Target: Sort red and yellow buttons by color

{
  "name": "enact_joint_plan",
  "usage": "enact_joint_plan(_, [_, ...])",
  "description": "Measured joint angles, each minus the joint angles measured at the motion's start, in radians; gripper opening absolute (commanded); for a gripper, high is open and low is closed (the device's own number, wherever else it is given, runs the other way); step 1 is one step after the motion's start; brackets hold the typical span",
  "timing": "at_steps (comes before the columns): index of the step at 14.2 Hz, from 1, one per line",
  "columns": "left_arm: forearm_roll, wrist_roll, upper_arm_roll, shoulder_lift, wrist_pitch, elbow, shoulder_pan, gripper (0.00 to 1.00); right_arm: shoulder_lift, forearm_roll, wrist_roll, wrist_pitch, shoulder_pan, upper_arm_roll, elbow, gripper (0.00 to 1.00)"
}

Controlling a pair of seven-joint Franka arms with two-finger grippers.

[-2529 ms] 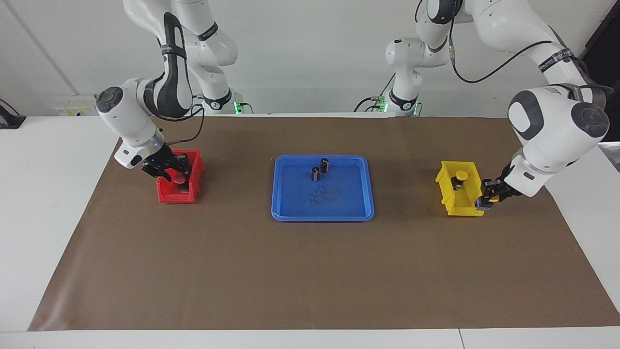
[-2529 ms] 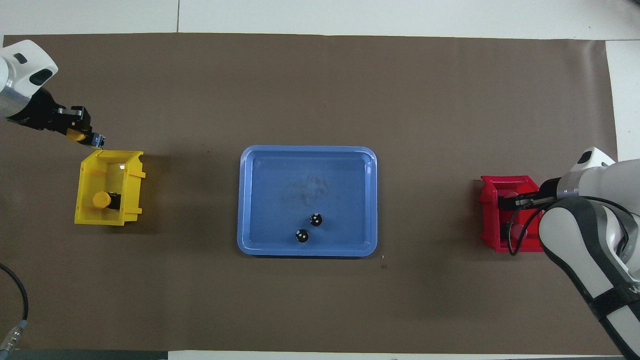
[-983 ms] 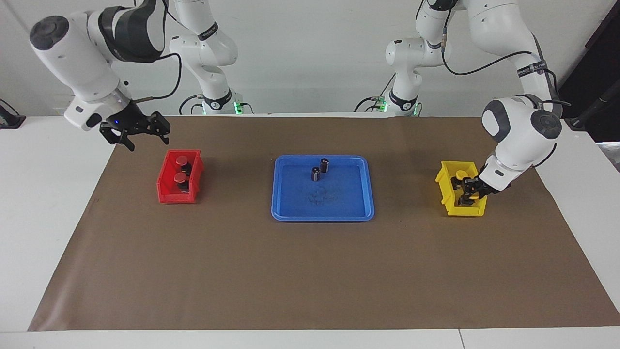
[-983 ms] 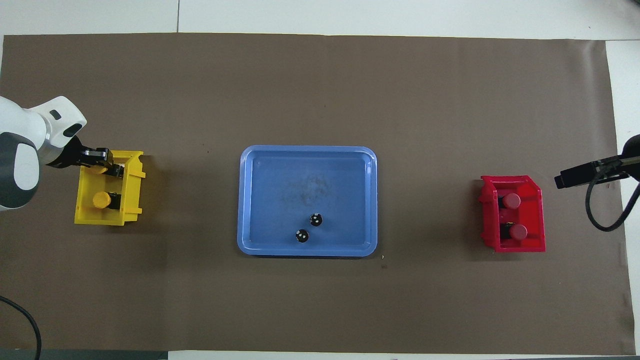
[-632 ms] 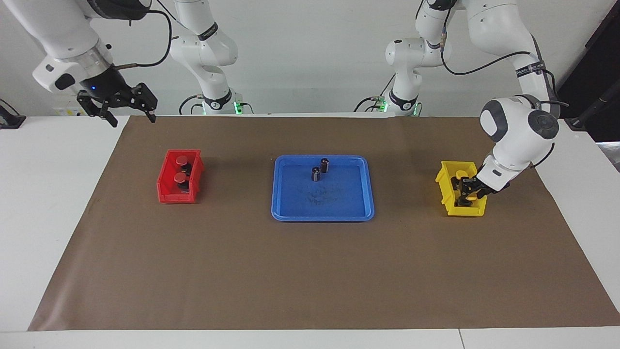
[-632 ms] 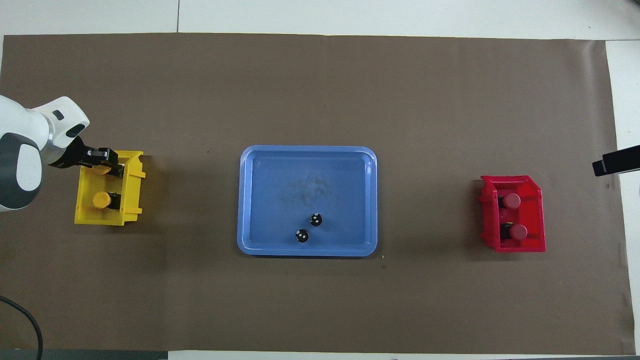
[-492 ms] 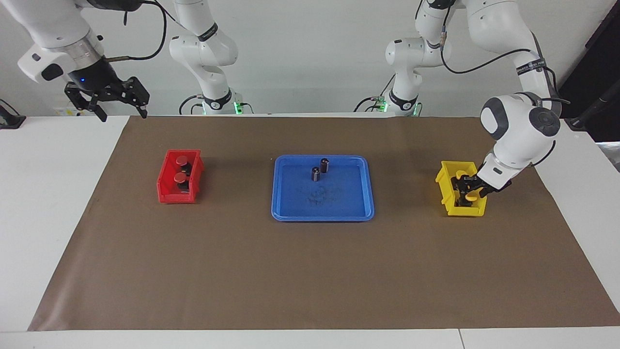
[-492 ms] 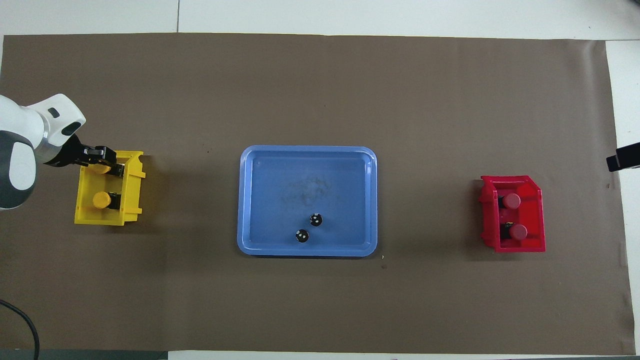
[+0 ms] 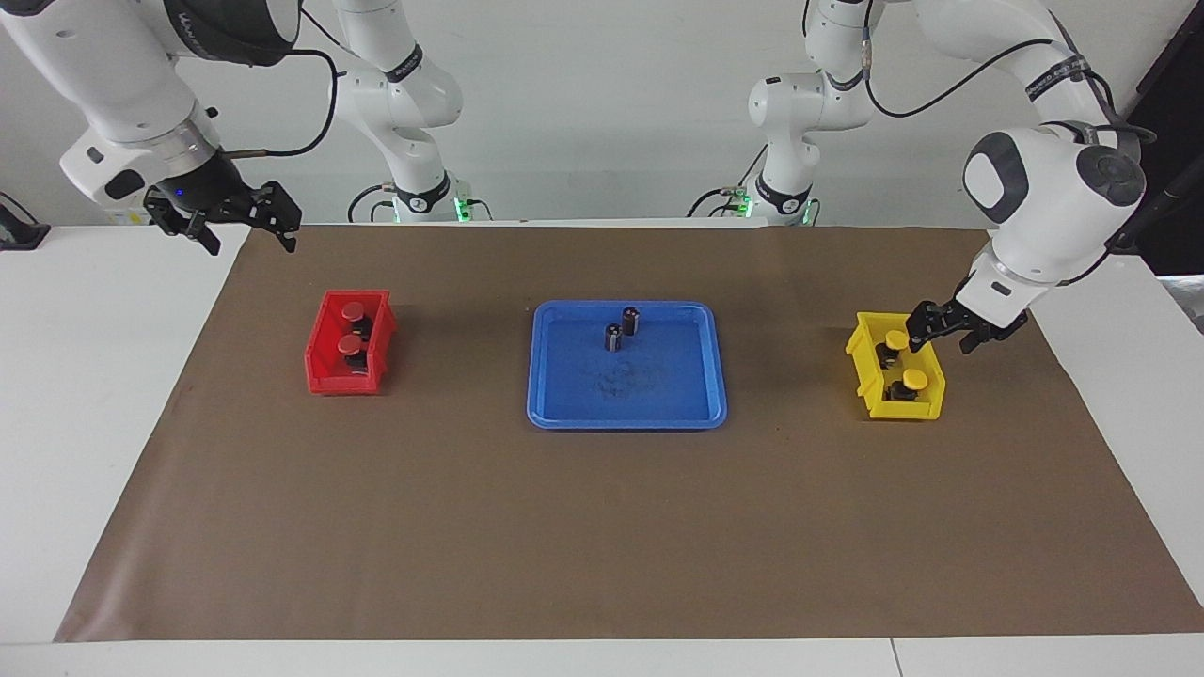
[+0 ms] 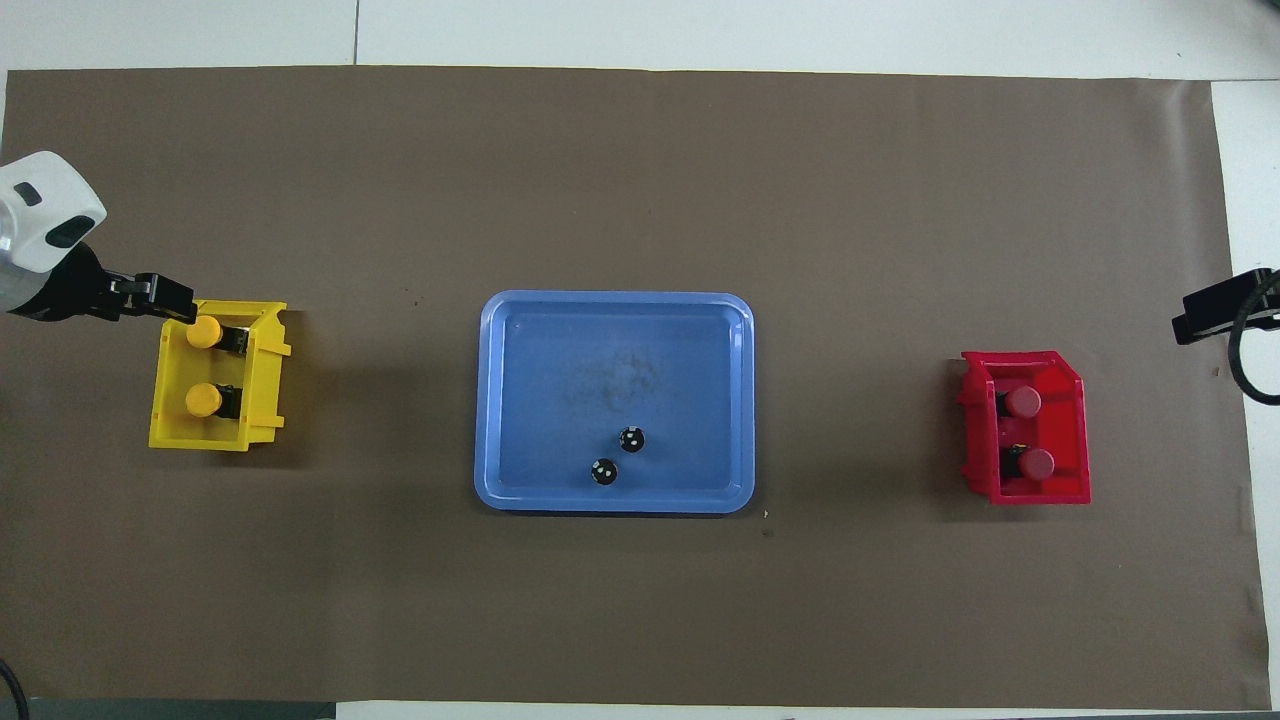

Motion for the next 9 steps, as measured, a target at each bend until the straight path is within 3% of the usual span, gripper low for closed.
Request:
enact_joint_plan(2, [0.000,0.000,-0.010,-0.054,-0.072,0.013,-0.001,1.00,-0.005,0.000,0.000,0.000,0.003,-0.004,0.000,1.00])
enact_joint_plan(5, [0.000,-0.012,-0.028,-0.098,-0.168,0.069,-0.006,1.00,-0.008,0.000,0.000,0.000,0.007,-0.004,0.000,1.00])
enact_joint_plan(9, [0.000,-0.018,-0.046,-0.101,-0.243,0.135,-0.014,1.00,-0.008,0.000,0.000,0.000,0.005,-0.005,0.000,1.00])
